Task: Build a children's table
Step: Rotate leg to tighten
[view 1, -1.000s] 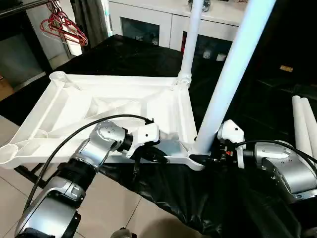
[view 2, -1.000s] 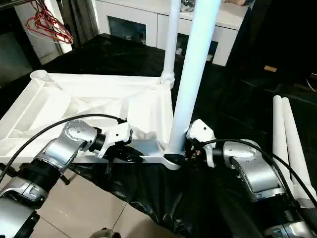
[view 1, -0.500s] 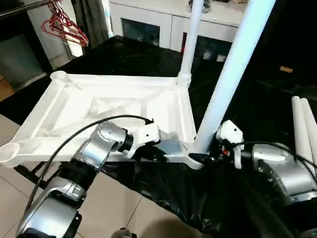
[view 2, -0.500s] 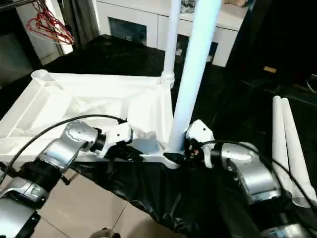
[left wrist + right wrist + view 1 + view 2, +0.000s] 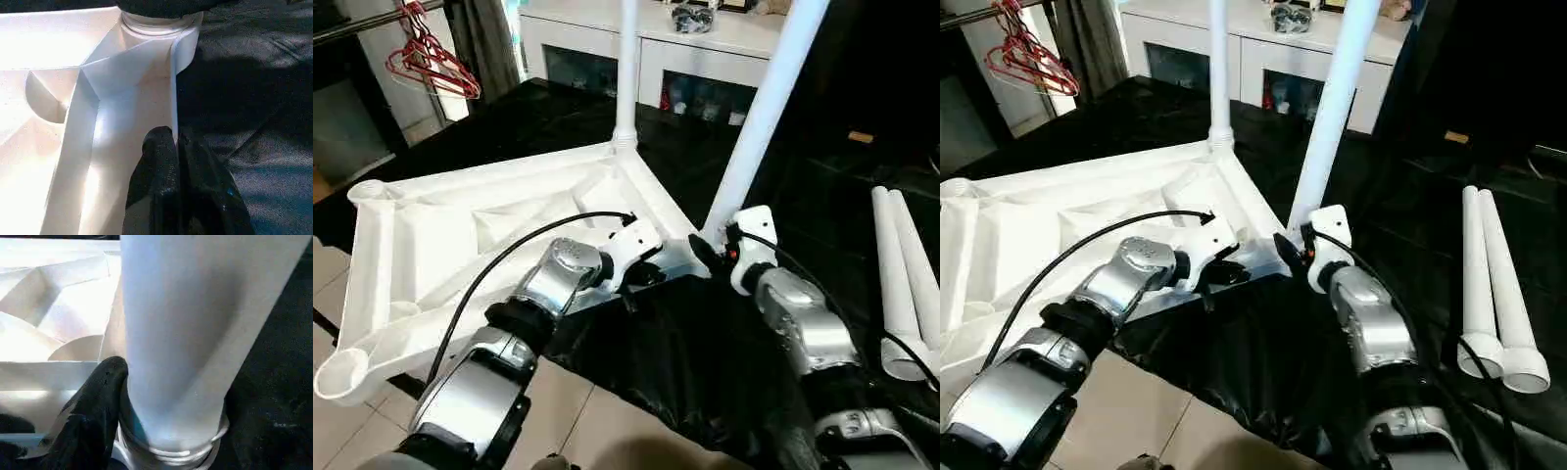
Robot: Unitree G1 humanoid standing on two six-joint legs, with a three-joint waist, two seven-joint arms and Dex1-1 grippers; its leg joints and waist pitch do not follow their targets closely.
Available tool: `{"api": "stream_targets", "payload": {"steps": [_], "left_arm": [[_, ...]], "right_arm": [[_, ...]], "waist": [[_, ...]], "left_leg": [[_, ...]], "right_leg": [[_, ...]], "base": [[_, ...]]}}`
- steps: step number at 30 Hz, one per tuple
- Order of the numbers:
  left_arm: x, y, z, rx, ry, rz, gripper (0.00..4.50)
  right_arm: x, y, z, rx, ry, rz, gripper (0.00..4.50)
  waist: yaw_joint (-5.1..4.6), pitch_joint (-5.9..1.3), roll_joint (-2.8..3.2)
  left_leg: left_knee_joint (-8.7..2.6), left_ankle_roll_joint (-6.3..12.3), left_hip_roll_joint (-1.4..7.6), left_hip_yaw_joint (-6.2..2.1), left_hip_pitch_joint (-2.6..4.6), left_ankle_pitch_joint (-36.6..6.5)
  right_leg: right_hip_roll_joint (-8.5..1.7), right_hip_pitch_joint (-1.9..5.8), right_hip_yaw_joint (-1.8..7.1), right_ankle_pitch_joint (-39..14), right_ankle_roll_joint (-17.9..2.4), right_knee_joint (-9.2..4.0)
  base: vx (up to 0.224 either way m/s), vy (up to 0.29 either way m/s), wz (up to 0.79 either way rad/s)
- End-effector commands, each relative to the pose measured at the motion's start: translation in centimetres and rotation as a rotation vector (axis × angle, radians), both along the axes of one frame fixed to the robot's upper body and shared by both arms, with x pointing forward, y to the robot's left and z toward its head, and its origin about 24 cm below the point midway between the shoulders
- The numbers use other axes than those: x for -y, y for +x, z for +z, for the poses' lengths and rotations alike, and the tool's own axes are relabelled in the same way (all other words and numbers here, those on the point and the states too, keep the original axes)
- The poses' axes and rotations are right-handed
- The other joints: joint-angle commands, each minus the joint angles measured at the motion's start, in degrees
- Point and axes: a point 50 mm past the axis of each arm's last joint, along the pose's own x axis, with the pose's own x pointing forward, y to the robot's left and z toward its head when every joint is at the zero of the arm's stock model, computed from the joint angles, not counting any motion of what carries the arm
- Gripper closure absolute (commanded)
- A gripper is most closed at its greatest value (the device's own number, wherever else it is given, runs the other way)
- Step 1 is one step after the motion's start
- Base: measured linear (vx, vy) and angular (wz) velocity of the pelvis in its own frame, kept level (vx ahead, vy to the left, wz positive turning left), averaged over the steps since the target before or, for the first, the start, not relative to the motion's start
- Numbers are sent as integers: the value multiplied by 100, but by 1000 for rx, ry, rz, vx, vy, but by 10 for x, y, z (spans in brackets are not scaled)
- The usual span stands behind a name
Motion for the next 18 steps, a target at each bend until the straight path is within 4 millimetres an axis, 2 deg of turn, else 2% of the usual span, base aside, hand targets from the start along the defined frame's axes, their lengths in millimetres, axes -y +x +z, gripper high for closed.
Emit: {"api": "stream_targets", "payload": {"steps": [1, 5, 11, 12, 15, 18], "left_arm": [[19, 6, 24, 97, -69, -48, 450], [16, 3, 23, 93, -66, -91, 450], [6, -5, 22, 74, -89, -215, 450], [4, -6, 22, 67, -97, -233, 450], [-2, -11, 22, 58, -103, -290, 450], [-8, -15, 22, 45, -98, -339, 450]], "right_arm": [[-16, -10, -21, -109, 23, 69, 111], [-11, -10, -15, -67, -33, 133, 75], [4, -21, -4, -25, -98, 353, 75], [7, -23, -2, -23, -104, 381, 75], [15, -26, 4, -18, -108, 446, 75], [22, -31, 10, -13, -109, 516, 75]], "waist": [[-19, -358, -15], [-9, -364, -12], [33, -393, -22], [25, -396, -25], [34, -399, -34], [39, -396, -27]], "left_leg": [[-474, -32, 220, -124, 106, -1715], [-468, 13, 220, -118, 92, -1620], [-437, 191, 234, -107, 56, -1244], [-428, 230, 236, -94, 59, -1182], [-415, 316, 245, -91, 45, -1079], [-416, 353, 262, -85, 64, -1092]], "right_leg": [[-446, 219, 258, -2115, -876, -571], [-449, 238, 265, -1884, -950, -553], [-445, 297, 270, -1282, -1084, -476], [-439, 282, 274, -1130, -1144, -461], [-446, 306, 273, -897, -1287, -424], [-446, 292, 272, -866, -1350, -419]], "base": [[0, 0, 0], [0, 0, 0], [0, 0, 0], [0, 0, 0], [0, 0, 0], [0, 0, 0]]}}
